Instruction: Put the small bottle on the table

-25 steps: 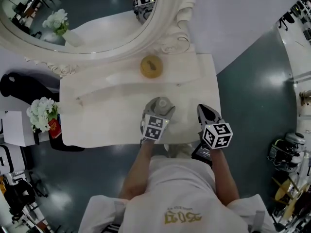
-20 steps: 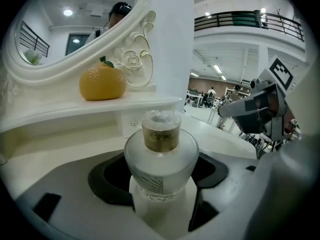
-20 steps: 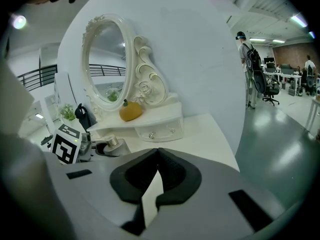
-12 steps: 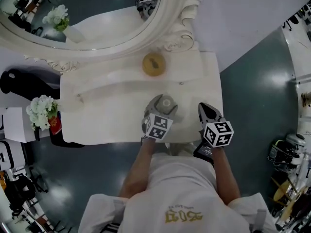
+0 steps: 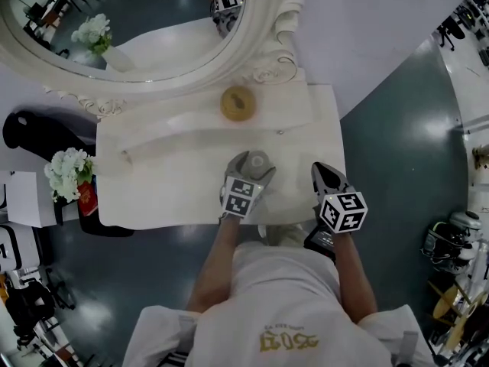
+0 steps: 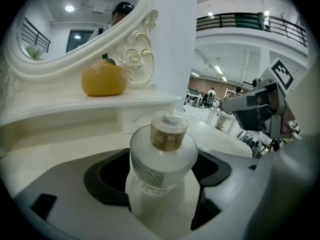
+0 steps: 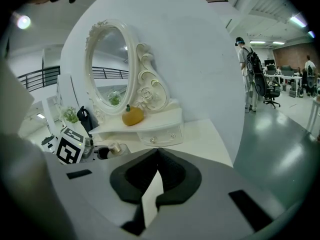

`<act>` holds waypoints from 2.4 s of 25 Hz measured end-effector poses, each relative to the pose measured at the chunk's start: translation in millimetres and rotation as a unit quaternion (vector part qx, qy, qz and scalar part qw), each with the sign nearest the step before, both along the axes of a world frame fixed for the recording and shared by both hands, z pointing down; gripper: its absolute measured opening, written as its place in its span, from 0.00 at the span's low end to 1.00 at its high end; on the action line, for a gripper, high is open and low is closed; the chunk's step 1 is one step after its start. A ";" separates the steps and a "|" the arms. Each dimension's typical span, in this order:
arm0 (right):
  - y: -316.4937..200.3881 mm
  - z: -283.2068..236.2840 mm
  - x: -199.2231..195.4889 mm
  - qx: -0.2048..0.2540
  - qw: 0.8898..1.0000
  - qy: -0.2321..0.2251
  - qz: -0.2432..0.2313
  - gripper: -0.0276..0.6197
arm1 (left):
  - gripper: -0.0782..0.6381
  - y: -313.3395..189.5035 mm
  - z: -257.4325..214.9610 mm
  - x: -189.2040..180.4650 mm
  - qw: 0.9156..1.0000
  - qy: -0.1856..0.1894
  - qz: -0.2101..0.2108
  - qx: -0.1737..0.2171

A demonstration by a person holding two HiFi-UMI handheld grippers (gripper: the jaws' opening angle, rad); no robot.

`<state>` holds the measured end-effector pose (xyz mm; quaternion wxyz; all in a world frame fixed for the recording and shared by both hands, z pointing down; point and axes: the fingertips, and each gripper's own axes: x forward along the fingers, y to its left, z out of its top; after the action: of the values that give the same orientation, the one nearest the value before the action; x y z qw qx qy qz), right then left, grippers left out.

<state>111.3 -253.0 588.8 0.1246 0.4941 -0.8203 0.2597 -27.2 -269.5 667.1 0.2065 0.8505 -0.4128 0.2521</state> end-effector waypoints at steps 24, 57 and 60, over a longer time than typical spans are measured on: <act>37.3 -63.4 -48.0 0.083 0.996 -0.017 -0.020 0.06 | 0.43 42.6 -124.0 -44.8 0.986 0.085 -0.056 0.129; 52.6 -77.9 -56.0 0.113 0.993 -0.001 -0.027 0.06 | 0.13 54.4 -126.9 -69.1 0.985 0.048 -0.101 0.130; 54.5 -77.7 -54.1 0.112 0.993 -0.003 -0.026 0.06 | 0.13 55.7 -128.2 -66.6 0.985 0.059 -0.100 0.126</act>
<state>57.2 -198.5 511.1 0.0724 0.4827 -0.8572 0.1641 -93.8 -213.7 538.9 0.1462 0.8374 -0.5114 0.1258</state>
